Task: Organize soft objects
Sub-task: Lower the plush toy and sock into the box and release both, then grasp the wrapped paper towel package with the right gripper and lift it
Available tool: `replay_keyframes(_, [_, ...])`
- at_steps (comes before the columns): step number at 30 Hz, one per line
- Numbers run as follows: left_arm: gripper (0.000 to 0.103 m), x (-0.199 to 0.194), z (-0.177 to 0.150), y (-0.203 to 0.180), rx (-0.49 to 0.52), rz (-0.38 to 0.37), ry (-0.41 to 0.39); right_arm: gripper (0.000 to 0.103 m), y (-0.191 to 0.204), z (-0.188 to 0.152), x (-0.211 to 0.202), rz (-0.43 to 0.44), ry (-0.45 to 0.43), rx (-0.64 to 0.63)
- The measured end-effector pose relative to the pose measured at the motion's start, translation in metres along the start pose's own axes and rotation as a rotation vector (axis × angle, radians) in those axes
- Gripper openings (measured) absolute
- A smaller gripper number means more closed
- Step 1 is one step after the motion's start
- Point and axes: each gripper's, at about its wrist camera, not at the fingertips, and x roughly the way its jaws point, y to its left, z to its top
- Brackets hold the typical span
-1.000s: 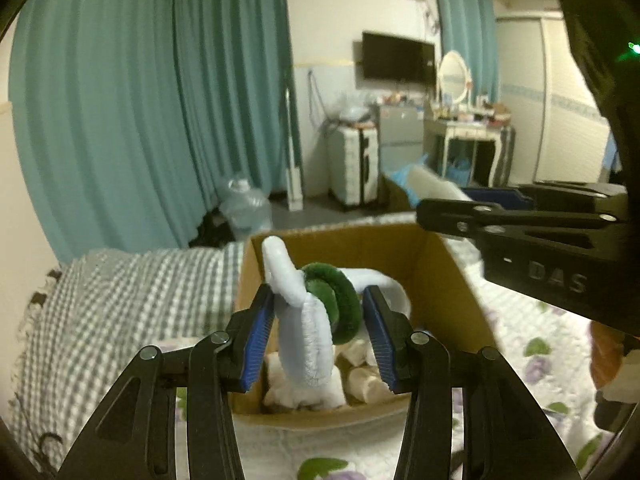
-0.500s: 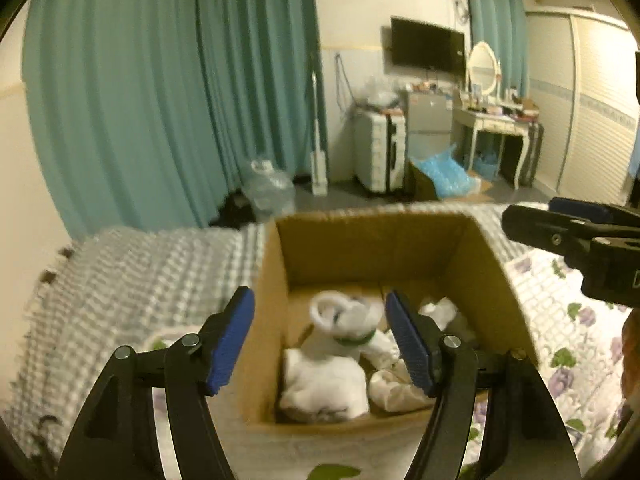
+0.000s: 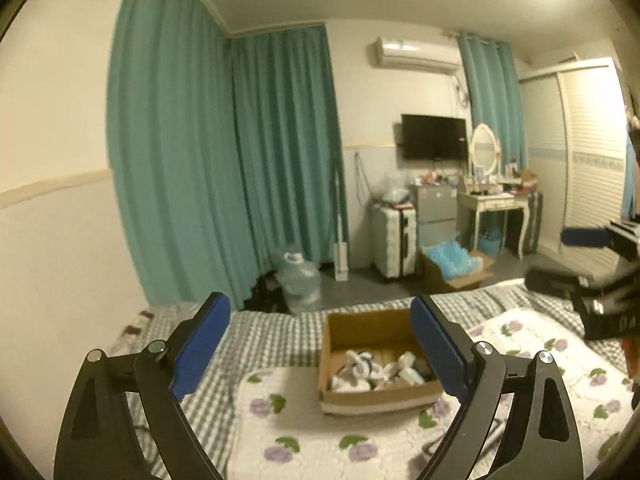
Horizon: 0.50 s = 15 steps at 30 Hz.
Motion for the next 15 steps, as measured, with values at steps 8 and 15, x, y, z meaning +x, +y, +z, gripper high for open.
replay_keyframes(8, [0.093, -0.015, -0.048, -0.017, -0.028, 0.031, 0.089, 0.098, 0.022, -0.097, 0.004, 0.093, 0.100, -0.088])
replay_keyframes(15, [0.093, 0.022, -0.115, -0.037, -0.043, 0.072, 0.224, 0.098, 0.048, -0.172, 0.049, 0.098, 0.233, -0.207])
